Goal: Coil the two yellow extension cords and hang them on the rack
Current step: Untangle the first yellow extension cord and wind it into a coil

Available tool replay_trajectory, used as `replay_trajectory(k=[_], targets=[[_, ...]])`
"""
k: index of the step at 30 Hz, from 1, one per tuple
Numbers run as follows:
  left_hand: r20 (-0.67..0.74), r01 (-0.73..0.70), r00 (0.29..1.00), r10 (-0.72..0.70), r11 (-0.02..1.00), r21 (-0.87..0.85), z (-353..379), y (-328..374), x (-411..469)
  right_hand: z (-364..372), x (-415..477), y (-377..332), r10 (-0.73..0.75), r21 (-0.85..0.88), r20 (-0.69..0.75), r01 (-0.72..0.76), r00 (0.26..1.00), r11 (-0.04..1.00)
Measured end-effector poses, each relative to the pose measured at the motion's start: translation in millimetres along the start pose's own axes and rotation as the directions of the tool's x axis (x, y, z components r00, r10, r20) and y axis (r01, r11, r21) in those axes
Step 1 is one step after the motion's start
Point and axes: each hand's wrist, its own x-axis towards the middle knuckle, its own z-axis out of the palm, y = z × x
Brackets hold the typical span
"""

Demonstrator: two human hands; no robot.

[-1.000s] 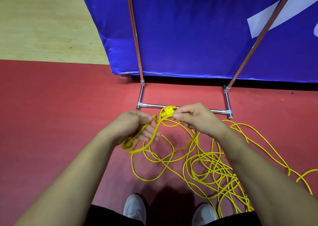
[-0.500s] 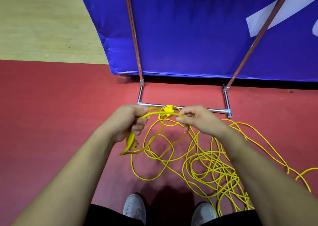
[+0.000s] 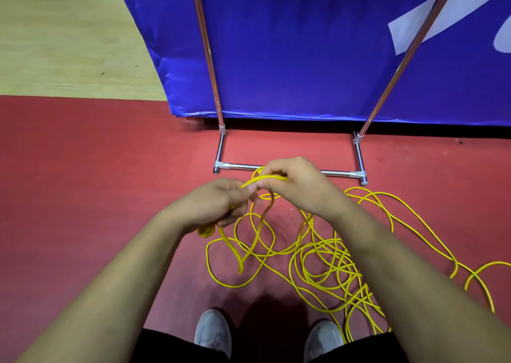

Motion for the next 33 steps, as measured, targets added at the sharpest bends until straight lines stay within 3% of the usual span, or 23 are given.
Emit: replay_trajectory(k=[4, 6, 9, 11, 15, 18, 23, 26, 29, 33], targets=[[-0.146, -0.047, 0.989, 0.024, 0.986, -0.158, -2, 8, 0, -5, -2, -2, 0.013, 0.164, -0.02, -0.01, 1.0, 0.986], [-0.186, -0.065, 0.983, 0.009, 0.954, -0.294, -9, 7, 0, -11, -3, 8, 0.047, 0.135, 0.004, -0.047, 0.999, 0.99], [-0.141, -0.099, 0.99, 0.028, 0.843, -0.529, -24, 5, -2, -17, -8, 37, 0.122, 0.02, 0.037, -0.123, 0.992, 0.992], [-0.117, -0.088, 0.993, 0.023, 0.802, -0.59, -32, 4, -5, -18, -13, 56, 0.188, 0.112, 0.021, -0.189, 0.982, 0.976], [-0.123, 0.006, 0.99, -0.065, 0.902, -0.432, -33, 1, -9, -17, -16, 60, 0.247, 0.29, -0.019, -0.231, 0.969, 0.929], [-0.102, 0.018, 0.992, -0.068, 0.904, -0.427, -32, 2, -9, -16, -12, 53, 0.181, 0.189, -0.038, -0.171, 0.983, 0.967], [-0.089, 0.046, 0.994, -0.057, 0.992, -0.12, -21, 1, -9, -7, -3, 32, 0.107, 0.1, 0.034, -0.11, 0.994, 0.989], [-0.055, 0.011, 0.998, -0.018, 0.993, -0.113, -14, 1, -7, -2, 2, 16, 0.002, 0.012, 0.019, -0.002, 1.0, 1.0], [-0.074, -0.062, 0.996, 0.041, 0.951, -0.304, -19, 7, -7, -10, 4, 30, 0.042, -0.022, -0.098, -0.044, 0.994, 0.999], [-0.1, -0.143, 0.99, 0.103, 0.759, -0.635, -31, 12, -12, -13, -6, 83, 0.238, -0.06, -0.119, -0.247, 0.964, 0.967]])
